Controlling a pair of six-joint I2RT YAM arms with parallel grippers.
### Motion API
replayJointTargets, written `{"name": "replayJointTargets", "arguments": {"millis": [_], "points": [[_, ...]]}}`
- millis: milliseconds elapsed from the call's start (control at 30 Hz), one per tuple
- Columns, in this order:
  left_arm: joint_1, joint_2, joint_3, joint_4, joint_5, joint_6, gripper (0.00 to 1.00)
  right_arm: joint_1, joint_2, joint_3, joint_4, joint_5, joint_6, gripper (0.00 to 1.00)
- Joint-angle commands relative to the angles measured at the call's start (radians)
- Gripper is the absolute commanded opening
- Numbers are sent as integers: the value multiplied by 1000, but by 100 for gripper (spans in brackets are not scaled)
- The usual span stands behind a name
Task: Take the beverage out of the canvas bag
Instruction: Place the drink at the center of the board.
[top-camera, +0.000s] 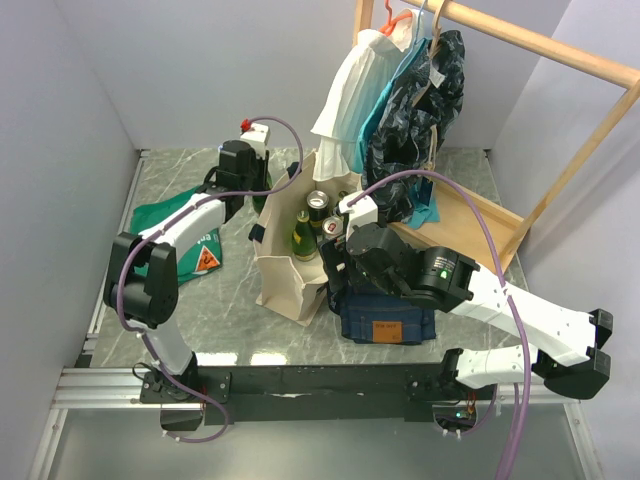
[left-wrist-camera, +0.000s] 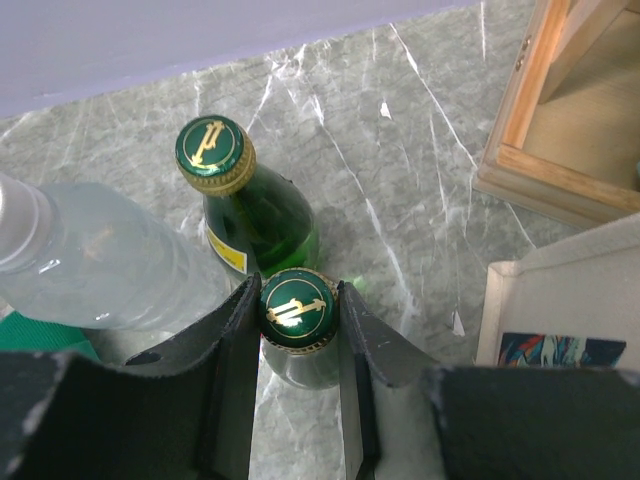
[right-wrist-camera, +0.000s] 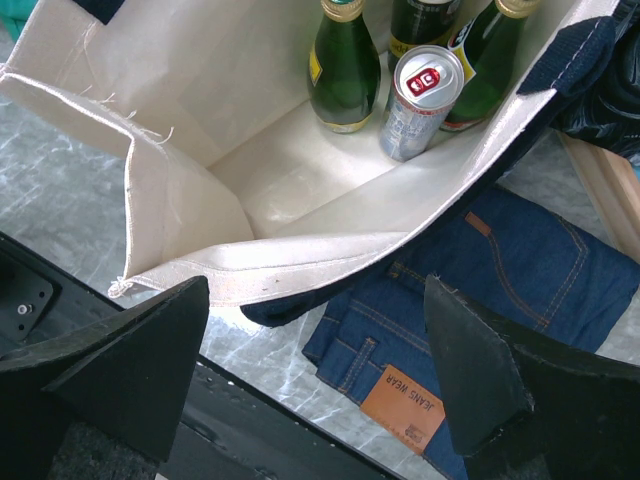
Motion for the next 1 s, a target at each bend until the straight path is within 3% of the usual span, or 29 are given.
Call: {"name": "replayJointTargets", "arguments": {"millis": [0, 333, 433, 633, 967], "points": [[-4, -14, 80, 145, -39, 15, 1, 8, -1, 21, 18, 9, -1, 94], [-4, 11, 90, 104, -40, 1, 2, 8, 4, 16, 27, 8, -4, 94], [-4, 3, 88, 93, -26, -8, 18, 8, 2, 13, 29, 8, -7, 94], [-4, -9, 88, 55, -42, -10, 19, 9, -1, 7, 30, 11, -7, 94], [-4, -50, 73, 21, -37, -22, 41, 8, -19, -12, 33, 14, -1, 94]]}}
